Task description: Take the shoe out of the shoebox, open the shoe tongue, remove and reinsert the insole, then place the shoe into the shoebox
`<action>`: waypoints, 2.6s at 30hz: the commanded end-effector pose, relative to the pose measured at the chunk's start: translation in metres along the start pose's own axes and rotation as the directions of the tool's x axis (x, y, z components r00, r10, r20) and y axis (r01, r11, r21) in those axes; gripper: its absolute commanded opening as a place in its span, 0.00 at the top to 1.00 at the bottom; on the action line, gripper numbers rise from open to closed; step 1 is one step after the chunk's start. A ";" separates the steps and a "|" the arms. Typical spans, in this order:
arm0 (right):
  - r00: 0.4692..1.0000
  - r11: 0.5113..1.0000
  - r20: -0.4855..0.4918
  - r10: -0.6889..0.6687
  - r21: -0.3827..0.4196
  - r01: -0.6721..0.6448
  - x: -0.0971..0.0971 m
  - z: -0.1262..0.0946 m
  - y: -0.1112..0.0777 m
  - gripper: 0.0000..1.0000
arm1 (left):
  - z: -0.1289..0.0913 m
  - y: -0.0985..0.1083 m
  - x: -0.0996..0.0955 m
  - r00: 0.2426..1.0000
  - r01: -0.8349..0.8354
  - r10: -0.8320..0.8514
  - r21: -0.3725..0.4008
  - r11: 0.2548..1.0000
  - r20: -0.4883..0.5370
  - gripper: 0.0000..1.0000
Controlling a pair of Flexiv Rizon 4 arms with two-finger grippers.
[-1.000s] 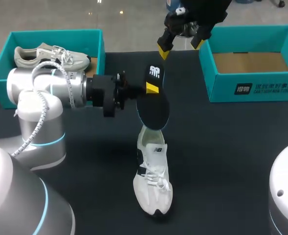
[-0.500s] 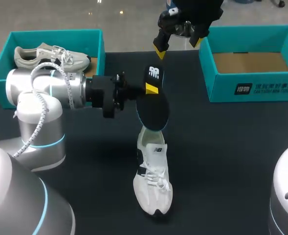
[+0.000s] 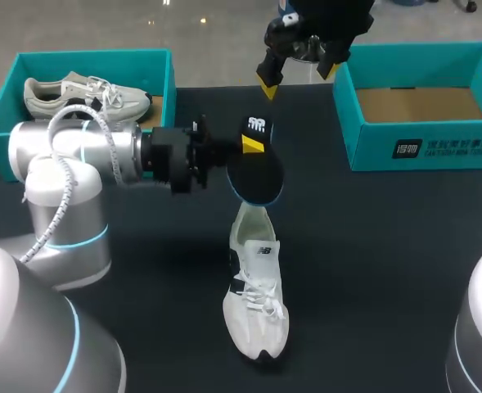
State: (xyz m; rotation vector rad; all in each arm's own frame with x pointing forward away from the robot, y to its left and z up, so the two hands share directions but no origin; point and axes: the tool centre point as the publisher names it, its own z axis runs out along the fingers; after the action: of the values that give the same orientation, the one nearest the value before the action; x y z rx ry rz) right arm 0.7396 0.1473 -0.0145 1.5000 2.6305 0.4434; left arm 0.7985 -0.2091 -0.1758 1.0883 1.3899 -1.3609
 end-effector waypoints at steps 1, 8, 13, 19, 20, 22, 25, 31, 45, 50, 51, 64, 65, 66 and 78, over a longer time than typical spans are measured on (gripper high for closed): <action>1.000 1.000 0.000 0.001 0.001 -0.001 0.000 0.001 0.001 0.00 | -0.013 -0.016 -0.002 0.872 0.490 -0.490 0.016 0.872 0.004 1.00; 1.000 1.000 0.000 0.001 0.001 -0.001 0.000 0.001 0.001 0.00 | -0.016 -0.020 0.000 0.476 0.880 -0.869 0.072 0.470 -0.136 1.00; 1.000 1.000 0.000 0.001 0.001 -0.001 0.000 0.001 0.001 0.00 | -0.021 -0.013 0.001 0.105 0.987 -0.938 0.149 0.058 -0.330 1.00; 1.000 1.000 0.000 0.001 0.001 -0.001 0.000 0.001 0.001 0.00 | -0.024 -0.008 0.006 -0.031 0.975 -0.929 0.193 -0.109 -0.370 1.00; 1.000 1.000 0.000 0.001 0.001 -0.001 0.000 0.001 0.001 0.00 | -0.024 -0.008 0.007 -0.034 0.967 -0.924 0.222 -0.127 -0.382 1.00; 1.000 1.000 0.000 0.001 0.001 -0.001 0.000 0.001 0.001 0.00 | -0.025 -0.011 0.004 -0.014 0.943 -0.894 0.292 -0.161 -0.449 1.00; 1.000 1.000 0.000 0.001 0.001 -0.001 0.000 0.001 0.001 0.00 | -0.025 -0.011 0.004 -0.014 0.943 -0.894 0.292 -0.161 -0.449 1.00; 1.000 1.000 0.000 0.001 0.001 -0.001 0.000 0.001 0.001 0.00 | -0.025 -0.011 0.004 -0.014 0.943 -0.894 0.292 -0.161 -0.449 1.00; 1.000 1.000 0.000 0.001 0.001 -0.001 0.000 0.001 0.001 0.00 | -0.024 -0.011 0.000 0.000 0.947 -0.905 0.292 -0.137 -0.426 1.00; 1.000 1.000 0.000 0.001 0.001 -0.001 0.000 0.001 0.001 0.00 | -0.018 -0.017 -0.010 -0.045 0.954 -0.918 0.256 -0.157 -0.395 1.00; 1.000 1.000 0.000 0.001 0.001 -0.001 0.000 0.001 0.001 0.00 | -0.016 -0.018 -0.011 -0.051 0.956 -0.918 0.245 -0.158 -0.392 1.00; 1.000 1.000 0.000 0.001 0.001 -0.001 0.000 0.001 0.001 0.00 | -0.010 -0.011 -0.014 -0.357 0.898 -0.890 0.159 -0.411 -0.285 1.00; 1.000 1.000 0.000 0.001 0.001 -0.001 0.000 0.001 0.001 0.00 | -0.009 -0.012 -0.014 -0.383 0.889 -0.879 0.144 -0.434 -0.284 1.00; 1.000 1.000 0.000 0.001 0.001 -0.001 0.000 0.001 0.001 0.00 | -0.009 -0.012 -0.014 -0.396 0.884 -0.873 0.138 -0.446 -0.284 1.00; 1.000 1.000 0.000 0.001 0.001 -0.001 0.000 0.001 0.001 0.00 | -0.017 -0.003 -0.008 -0.584 0.798 -0.795 0.063 -0.599 -0.167 1.00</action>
State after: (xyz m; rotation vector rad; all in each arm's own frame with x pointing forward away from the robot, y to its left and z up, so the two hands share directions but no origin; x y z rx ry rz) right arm 0.7394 0.1473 -0.0150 1.5004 2.6297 0.4448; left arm 0.8014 -0.1958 -0.1708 -0.9357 2.4142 -2.8667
